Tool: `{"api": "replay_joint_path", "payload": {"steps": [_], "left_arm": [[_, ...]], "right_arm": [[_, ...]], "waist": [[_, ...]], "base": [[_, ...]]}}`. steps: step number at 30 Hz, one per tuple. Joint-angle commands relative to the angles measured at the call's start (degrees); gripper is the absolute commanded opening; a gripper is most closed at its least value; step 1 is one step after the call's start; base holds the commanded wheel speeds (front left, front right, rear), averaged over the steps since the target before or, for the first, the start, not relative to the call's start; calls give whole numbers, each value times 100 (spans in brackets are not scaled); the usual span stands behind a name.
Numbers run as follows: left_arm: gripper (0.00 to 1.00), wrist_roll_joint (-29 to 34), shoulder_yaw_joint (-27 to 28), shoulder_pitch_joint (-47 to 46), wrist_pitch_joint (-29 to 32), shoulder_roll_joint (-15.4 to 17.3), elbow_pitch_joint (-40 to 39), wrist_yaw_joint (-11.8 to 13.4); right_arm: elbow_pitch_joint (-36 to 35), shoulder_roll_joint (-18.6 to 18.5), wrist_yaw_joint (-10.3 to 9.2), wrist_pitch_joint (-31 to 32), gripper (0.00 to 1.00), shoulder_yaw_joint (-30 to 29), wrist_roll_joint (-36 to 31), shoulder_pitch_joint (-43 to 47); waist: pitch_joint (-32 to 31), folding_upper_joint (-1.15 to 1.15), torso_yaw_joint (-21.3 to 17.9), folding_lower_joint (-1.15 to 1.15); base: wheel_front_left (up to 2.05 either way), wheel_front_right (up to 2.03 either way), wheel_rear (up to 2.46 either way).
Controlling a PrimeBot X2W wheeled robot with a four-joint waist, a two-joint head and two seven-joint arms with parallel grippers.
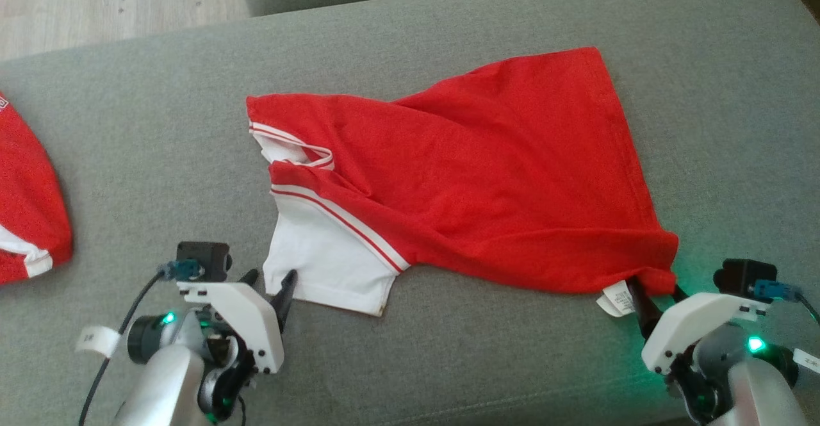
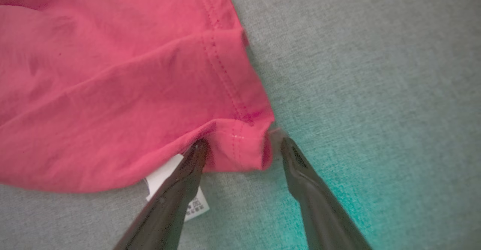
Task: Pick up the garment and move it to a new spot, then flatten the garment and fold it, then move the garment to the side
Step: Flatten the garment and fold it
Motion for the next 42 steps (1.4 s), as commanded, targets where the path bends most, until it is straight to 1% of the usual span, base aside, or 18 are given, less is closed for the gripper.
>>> {"api": "replay_joint_path", "payload": {"steps": [1,2,3,4,5,6,7,13,18,21,23,26,29,32,34,38,41,42], "left_arm": [[57,-67,102,-210,-18,50,-62,-34],[40,-75,93,-213,-43,44,-49,-45],[40,-75,93,-213,-43,44,-49,-45],[12,-80,84,-217,-70,41,-35,-54],[0,-83,70,-221,-88,42,-17,-67],[0,-81,58,-225,-133,44,-12,-80],[0,-90,60,-229,-186,39,-8,-87],[0,-146,102,-176,-355,79,-71,-85],[0,-159,197,-78,-484,185,-394,4],[0,-161,277,-44,-547,266,-696,78],[0,-195,325,-83,-563,301,-901,84],[0,-124,347,-351,-503,452,-1119,70],[0,-128,371,-888,-383,572,-1168,-20],[0,-184,356,-1685,-247,614,-966,-147],[0,-217,315,-2307,-178,593,-682,-219],[0,-281,238,-3625,-165,531,127,-325],[0,-255,239,-4634,-352,508,736,-357],[0,-245,243,-4969,-447,501,927,-365]], "right_arm": [[-34,-21,-4,-23,96,251,60,-179],[-13,-21,-4,-30,84,284,79,-188],[-13,-21,-4,-30,84,284,79,-188],[-13,-21,-4,-68,65,323,96,-195],[-7,-21,-4,-108,39,352,112,-200],[5,-21,-4,-143,6,390,116,-207],[3,-21,-4,-202,0,425,122,-212],[-168,-67,-4,-523,0,491,168,-162],[-532,-144,-4,-729,0,439,214,-41],[-818,-155,-4,-754,0,393,294,24],[-1023,-164,-4,-708,0,413,405,8],[-1296,-274,-4,-602,0,532,597,-227],[-1417,-465,-4,-402,0,686,791,-699],[-1351,-727,-4,-195,0,777,988,-1383],[-1210,-898,-4,-80,0,852,1152,-1916],[-684,-1206,-4,118,0,1118,1517,-3127],[-270,-1532,-4,-15,0,1474,1459,-4083],[-115,-1577,-4,-97,0,1561,1487,-4406]], "waist": [[-14,0,0,0],[-20,0,-1,0],[-20,0,-1,0],[-27,0,-1,0],[-36,0,0,0],[-47,0,4,0],[-62,0,8,0],[-212,0,33,0],[-332,0,48,0],[-374,0,68,0],[-371,0,98,0],[-278,0,163,0],[-93,0,248,0],[225,0,374,0],[469,0,457,0],[991,0,577,0],[1314,0,650,0],[1404,0,663,0]], "base": [[0,0,0],[0,0,0],[0,0,0],[0,0,0],[0,0,0],[0,0,0],[0,0,0],[0,0,0],[0,0,0],[0,0,0],[0,0,0],[0,0,0],[0,0,0],[0,0,0],[0,0,0],[0,0,0],[0,0,0],[0,0,0]]}}
